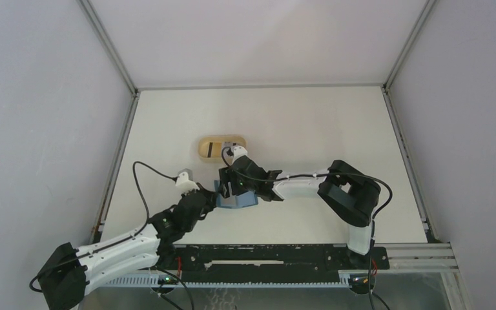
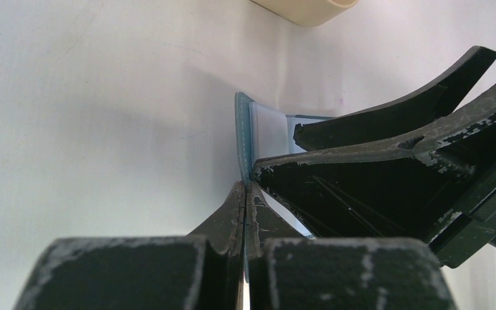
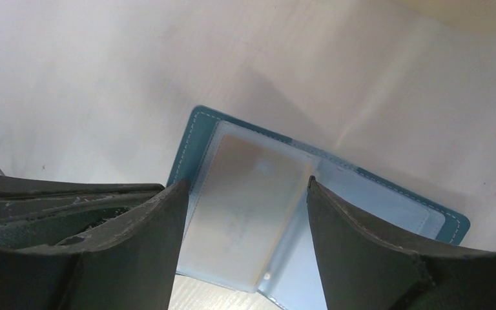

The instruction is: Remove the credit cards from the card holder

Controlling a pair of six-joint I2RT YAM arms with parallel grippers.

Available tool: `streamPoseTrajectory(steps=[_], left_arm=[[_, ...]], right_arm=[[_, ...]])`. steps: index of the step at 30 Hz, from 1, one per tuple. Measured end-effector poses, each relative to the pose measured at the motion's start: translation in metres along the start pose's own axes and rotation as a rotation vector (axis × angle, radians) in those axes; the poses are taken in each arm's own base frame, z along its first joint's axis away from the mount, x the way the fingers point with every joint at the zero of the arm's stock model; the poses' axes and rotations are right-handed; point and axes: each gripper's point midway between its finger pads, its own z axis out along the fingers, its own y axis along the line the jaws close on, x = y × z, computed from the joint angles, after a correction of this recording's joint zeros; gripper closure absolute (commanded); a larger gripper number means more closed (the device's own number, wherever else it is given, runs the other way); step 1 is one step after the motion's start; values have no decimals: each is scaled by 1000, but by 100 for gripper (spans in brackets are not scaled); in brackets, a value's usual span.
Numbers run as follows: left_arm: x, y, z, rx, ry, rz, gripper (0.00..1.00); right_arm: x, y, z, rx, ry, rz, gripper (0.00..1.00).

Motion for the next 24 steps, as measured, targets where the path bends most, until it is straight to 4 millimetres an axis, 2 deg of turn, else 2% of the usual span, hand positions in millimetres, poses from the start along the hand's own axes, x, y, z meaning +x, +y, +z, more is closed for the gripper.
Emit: streamPoseTrajectory(steps=[7,16,24], left_arm=[[1,3,-2,3,-3,-7,100],[3,7,-2,-3,0,-10,100],[5,10,-2,-10,5,-11,100]], right_arm=[[8,-4,0,16,27,-9,26],[11,-13,-2,54,44,-54,22],[16,-27,-5,118,66,-131,15]])
